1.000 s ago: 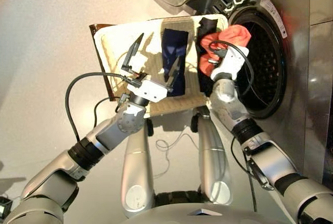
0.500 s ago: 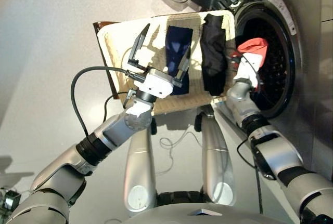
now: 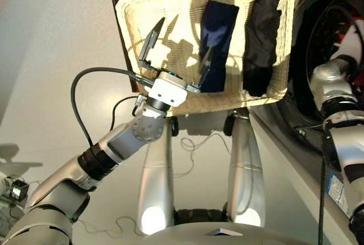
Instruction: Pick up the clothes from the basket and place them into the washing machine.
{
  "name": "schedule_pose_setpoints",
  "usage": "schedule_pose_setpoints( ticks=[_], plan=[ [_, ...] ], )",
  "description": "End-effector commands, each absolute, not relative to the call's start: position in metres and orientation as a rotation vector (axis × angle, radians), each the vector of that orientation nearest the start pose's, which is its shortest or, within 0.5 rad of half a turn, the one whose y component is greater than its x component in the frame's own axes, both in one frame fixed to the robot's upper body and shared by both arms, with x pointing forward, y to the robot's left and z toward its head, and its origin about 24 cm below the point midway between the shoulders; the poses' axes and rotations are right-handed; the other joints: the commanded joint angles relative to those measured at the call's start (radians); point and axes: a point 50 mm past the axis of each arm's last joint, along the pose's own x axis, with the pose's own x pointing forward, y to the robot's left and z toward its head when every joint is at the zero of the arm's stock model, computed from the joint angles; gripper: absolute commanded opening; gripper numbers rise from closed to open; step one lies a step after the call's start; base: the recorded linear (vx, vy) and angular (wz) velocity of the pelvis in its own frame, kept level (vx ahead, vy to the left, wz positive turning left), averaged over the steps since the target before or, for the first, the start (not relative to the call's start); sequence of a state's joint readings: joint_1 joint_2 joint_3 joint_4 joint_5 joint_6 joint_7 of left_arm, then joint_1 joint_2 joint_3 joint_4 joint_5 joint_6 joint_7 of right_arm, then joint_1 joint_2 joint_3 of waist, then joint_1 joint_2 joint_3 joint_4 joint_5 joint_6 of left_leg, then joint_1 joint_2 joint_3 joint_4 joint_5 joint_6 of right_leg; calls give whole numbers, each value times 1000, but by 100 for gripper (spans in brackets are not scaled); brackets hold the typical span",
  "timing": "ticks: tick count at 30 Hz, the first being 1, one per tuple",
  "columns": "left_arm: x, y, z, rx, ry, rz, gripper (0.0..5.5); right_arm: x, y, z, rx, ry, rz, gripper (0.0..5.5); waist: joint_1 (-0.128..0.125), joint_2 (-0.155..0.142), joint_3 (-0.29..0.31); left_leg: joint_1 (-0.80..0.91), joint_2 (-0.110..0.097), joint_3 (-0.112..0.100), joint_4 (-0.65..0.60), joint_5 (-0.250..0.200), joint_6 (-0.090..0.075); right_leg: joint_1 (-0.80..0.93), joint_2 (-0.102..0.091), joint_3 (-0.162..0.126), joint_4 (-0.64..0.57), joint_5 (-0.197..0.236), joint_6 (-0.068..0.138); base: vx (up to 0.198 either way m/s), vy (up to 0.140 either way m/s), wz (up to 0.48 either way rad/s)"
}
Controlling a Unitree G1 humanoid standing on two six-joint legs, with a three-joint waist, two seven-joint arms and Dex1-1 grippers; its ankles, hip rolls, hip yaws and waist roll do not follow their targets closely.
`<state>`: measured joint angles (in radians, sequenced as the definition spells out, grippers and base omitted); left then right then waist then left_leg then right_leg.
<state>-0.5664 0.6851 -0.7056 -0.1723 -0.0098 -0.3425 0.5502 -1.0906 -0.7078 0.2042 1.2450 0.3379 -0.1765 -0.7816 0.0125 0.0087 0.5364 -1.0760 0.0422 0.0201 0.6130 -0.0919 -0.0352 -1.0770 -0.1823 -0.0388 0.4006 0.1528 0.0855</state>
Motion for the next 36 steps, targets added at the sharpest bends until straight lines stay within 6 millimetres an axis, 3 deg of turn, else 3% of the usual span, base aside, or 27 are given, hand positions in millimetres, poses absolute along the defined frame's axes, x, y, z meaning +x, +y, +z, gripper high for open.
schedule_pose_setpoints(
  ticks=[1,2,10,13,16,18,21,23,25,26,27,29,33,36],
  plan=[
    [231,77,202,264,-1010,-438,550,330,-390,260,-328,-322,-1259,235,-15,91,-16,44,16,24,-85,38,-50,21,9,49,101,-152,53,0,0,0],
    [231,78,202,269,-1008,-439,550,330,-390,260,-327,-318,-1253,550,-16,91,-16,43,17,25,-85,39,-50,20,9,51,101,-152,53,0,0,0],
    [234,80,202,283,-1000,-437,550,340,-379,249,-231,-321,-1165,550,-26,83,-16,52,19,34,-93,39,-50,24,17,57,89,-149,51,0,0,0],
    [235,81,202,283,-994,-427,550,348,-366,239,-161,-336,-1090,550,-33,77,-16,58,21,37,-93,38,-49,27,19,57,86,-148,50,0,0,0],
    [236,86,203,286,-989,-405,550,362,-332,228,-103,-398,-923,550,-45,64,-16,60,24,43,-99,40,-48,28,24,58,78,-144,48,0,0,0],
    [236,87,202,291,-986,-396,550,364,-323,223,-80,-408,-892,550,-49,56,-16,63,25,47,-102,40,-48,30,24,59,76,-143,47,0,0,0],
    [237,90,201,283,-973,-376,550,367,-276,201,5,-468,-667,550,-64,35,-16,63,31,52,-113,47,-48,28,28,60,64,-139,46,0,0,0],
    [238,93,199,289,-961,-361,550,361,-255,189,45,-495,-569,550,-72,25,-16,61,32,52,-117,51,-48,27,29,59,61,-136,45,0,0,0],
    [238,94,197,290,-949,-356,550,357,-246,182,64,-497,-536,550,-75,21,-16,64,32,53,-121,53,-47,28,29,59,60,-136,44,0,0,0],
    [240,97,196,296,-938,-342,550,349,-226,173,94,-511,-438,550,-79,14,-16,62,33,51,-122,56,-47,26,29,57,58,-134,43,0,0,0],
    [240,97,196,297,-937,-343,550,349,-226,172,93,-509,-438,550,-79,13,-16,64,33,52,-123,56,-47,28,29,57,58,-134,43,0,0,0],
    [241,101,194,308,-921,-333,550,335,-197,164,80,-529,-254,550,-85,6,-16,65,34,54,-128,61,-47,28,30,57,54,-131,43,0,0,0],
    [242,104,189,311,-891,-341,550,316,-172,166,103,-577,-46,550,-90,1,-16,70,36,55,-132,65,-47,30,30,59,55,-131,44,0,0,0],
    [249,108,174,362,-812,-367,550,303,-158,179,66,-647,91,550,-94,-5,-16,74,38,56,-131,67,-49,33,32,58,57,-131,44,0,0,0]
  ],
)
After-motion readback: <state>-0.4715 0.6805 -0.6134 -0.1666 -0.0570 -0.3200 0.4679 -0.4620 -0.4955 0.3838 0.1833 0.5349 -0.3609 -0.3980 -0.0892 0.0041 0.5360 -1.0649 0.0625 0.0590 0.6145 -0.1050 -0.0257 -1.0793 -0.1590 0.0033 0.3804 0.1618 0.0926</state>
